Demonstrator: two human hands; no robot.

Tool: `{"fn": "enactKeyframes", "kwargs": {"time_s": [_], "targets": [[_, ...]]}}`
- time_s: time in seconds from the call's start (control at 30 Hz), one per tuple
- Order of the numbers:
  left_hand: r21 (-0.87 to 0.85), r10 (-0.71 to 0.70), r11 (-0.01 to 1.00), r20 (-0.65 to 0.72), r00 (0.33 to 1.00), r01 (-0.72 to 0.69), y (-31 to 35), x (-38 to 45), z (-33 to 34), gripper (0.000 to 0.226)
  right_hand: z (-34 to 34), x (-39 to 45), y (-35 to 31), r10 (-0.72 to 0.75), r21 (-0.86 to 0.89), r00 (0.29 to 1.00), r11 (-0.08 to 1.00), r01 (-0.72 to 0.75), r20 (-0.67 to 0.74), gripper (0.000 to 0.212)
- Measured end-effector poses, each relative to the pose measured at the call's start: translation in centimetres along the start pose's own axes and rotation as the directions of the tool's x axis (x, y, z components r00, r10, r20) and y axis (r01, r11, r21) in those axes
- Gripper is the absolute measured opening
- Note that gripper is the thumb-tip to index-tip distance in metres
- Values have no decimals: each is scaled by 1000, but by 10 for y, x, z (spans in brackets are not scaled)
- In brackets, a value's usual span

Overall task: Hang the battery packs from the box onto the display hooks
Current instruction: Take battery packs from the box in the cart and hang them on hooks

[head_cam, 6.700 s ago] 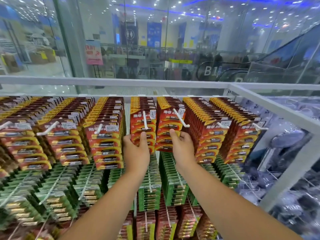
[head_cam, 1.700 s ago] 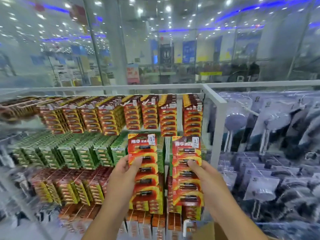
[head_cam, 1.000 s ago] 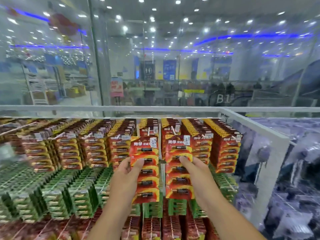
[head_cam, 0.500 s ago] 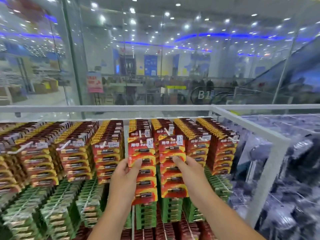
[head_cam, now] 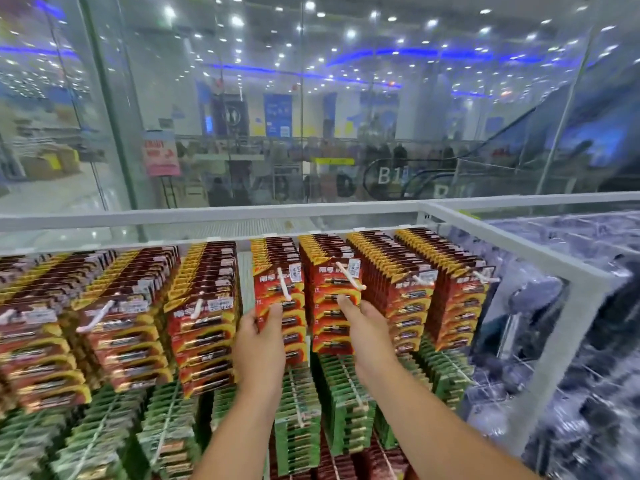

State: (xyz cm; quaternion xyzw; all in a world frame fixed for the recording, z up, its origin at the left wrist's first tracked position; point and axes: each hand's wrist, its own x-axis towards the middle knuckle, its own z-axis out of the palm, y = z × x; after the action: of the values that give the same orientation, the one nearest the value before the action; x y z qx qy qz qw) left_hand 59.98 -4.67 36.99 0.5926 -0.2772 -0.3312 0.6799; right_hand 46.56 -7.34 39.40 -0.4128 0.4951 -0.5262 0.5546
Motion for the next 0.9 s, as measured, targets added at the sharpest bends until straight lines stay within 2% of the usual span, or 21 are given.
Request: {"fn": "enactKeyframes", "kwargs": {"time_s": [0.07,0.1,0.2,0.23,0.37,0.6,0.7,0.8,0.9], "targets": [[20,8,1000,-29,1000,-8,-4,6,6,25,4,8,1,5,-14,1000,1000,-5,-13,62],[22,20,1000,-39,999,-19,-6,9,8,26,7,9,0,17,-6,1000,1000,-17,-11,63],[24,52,998,-48,997,-51,-11,12,11,27,6,22,4,6,9,1000,1000,-5,-26,32],[44,73,997,-52,996,-71,-11,11,11,27,5,23,4,-22,-2,999,1000,22,-24,31],[131,132,984,-66,989,-122,-15,5,12,26,9,27,18,-71,-49,996,996,68,-62,31],[139,111,986,-97,989,-97,-26,-1,9,46,7,24,33,-47,-116,989,993,31,-141,34],[211,118,972,-82,990,-98,-30,-8,5,59,7,17,42,-50,-161,989,987,28,-138,32],[233,136,966,-69,988,-116,-35,-19,0,64,9,6,53,-52,-213,989,977,22,-137,39],[266,117,958,-30,993,-105,-41,-31,-5,66,3,-2,61,-39,-246,992,969,8,-120,5]]}}
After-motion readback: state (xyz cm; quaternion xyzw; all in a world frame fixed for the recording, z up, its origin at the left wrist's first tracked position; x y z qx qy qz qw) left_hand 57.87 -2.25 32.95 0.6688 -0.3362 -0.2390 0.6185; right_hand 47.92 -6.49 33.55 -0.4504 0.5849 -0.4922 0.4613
